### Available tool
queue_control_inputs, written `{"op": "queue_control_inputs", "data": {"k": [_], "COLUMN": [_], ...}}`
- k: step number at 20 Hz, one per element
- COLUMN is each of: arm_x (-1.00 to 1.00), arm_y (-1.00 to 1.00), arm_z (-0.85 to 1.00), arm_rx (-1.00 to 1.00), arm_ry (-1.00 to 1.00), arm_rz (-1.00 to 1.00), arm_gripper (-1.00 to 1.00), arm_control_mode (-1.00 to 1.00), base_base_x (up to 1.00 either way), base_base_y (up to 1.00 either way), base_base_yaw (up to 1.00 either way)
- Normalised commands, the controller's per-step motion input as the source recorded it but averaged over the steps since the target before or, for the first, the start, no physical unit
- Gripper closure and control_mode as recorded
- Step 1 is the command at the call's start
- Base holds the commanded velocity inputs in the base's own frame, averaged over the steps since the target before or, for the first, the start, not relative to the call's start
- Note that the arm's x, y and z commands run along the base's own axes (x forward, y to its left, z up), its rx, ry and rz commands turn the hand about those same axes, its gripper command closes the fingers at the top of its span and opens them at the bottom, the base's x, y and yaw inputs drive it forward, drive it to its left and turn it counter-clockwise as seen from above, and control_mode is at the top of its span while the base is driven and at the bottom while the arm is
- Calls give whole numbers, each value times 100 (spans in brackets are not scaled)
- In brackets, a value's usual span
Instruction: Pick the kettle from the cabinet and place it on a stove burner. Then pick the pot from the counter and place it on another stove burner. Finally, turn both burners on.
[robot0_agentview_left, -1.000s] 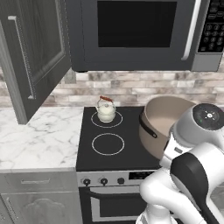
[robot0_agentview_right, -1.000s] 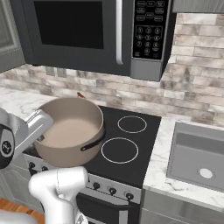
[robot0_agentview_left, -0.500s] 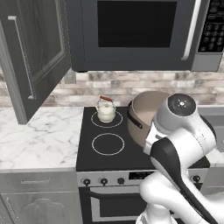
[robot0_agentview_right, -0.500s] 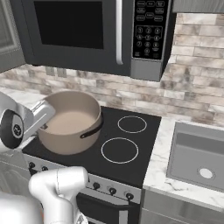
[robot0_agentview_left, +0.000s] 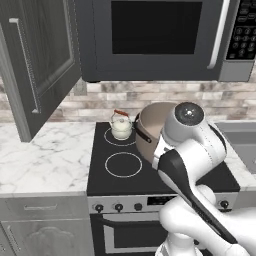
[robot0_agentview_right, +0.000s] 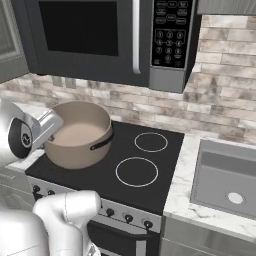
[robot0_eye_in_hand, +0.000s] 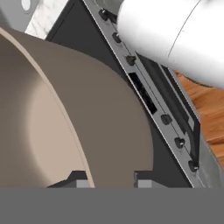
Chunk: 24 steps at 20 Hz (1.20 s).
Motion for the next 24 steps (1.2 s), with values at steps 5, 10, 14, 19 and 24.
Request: {"op": "queue_control_inputs", "data": {"k": [5, 10, 14, 19, 24], "arm_x": [34, 22, 9, 14, 16], "arm_y": [15, 7, 1, 9, 20], "arm_z": [-18, -22, -20, -23, -20], "arm_rx": [0, 0, 0, 0, 0], "arm_ry": [0, 0, 0, 0, 0], "arm_rz": [6, 8, 7, 7, 4], "arm_gripper": [100, 100, 100, 100, 100], "arm_control_mode": [-100, -100, -100, -100, -100], "base_base_x": [0, 0, 0, 0, 0], "base_base_y": [0, 0, 0, 0, 0], "base_base_yaw": [0, 0, 0, 0, 0]}}
